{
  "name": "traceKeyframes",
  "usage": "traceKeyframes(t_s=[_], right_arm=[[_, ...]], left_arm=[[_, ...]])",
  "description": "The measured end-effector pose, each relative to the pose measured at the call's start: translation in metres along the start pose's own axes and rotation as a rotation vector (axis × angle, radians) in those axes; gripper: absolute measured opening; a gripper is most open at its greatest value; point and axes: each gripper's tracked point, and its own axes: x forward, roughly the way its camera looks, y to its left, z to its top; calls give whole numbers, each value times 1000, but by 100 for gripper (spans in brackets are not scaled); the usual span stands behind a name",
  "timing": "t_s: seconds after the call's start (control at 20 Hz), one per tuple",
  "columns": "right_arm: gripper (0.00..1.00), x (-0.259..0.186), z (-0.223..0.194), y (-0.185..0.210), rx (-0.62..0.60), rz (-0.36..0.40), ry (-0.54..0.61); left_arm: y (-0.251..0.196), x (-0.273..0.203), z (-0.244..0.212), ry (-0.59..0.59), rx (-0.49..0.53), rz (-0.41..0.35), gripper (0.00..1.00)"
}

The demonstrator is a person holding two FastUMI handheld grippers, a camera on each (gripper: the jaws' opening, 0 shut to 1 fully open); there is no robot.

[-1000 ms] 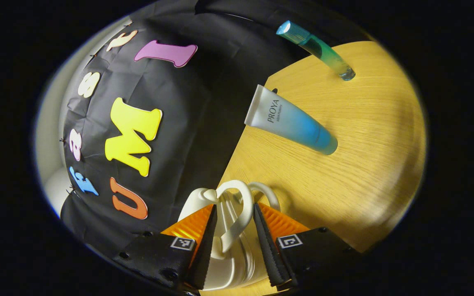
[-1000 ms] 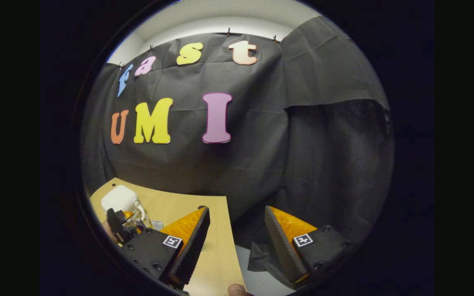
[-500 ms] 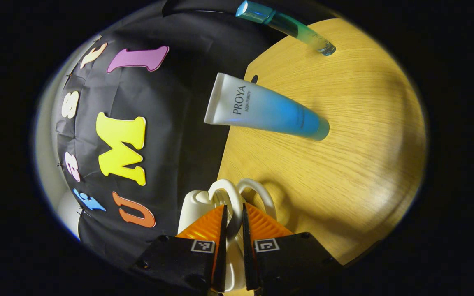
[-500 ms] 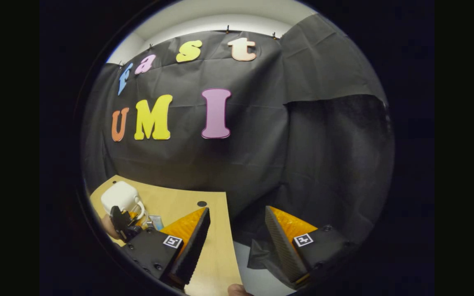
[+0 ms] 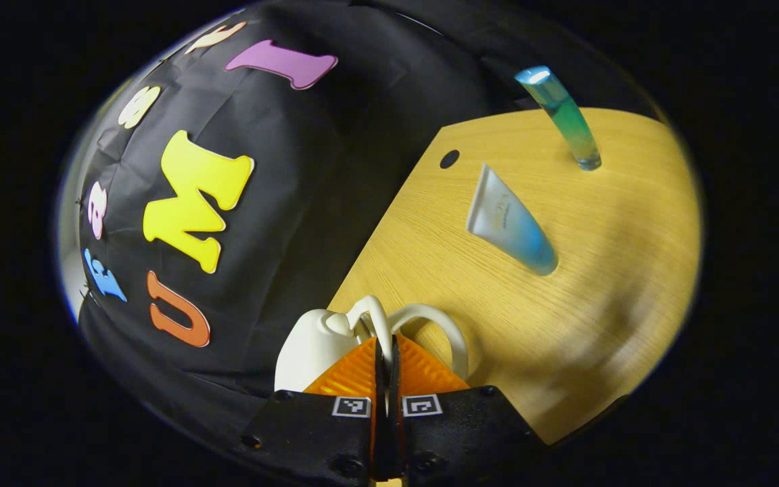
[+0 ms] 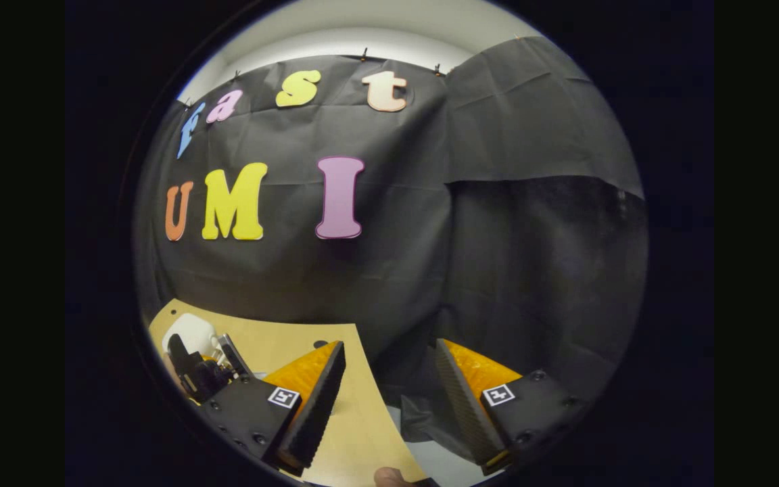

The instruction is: First open the suitcase, pack the skin care products into it, and then close the suitcase.

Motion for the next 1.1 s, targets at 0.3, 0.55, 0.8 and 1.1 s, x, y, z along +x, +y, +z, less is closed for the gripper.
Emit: traceKeyframes(t_s=[0.3, 0.55, 0.8, 1.1], right_arm=[[80, -31, 26, 48, -64, -34, -86], [80, -44, 34, 104, -114, -14, -98], [80, -46, 36, 159, -118, 24, -84], [79, -45, 25, 226, -100, 77, -22]], left_arm=[[74, -22, 6, -71, -288, -69, 3], [166, -52, -10, -134, -444, -40, 3], [259, -60, -77, -140, -554, 21, 2], [317, -32, -192, -90, -618, 11, 3]])
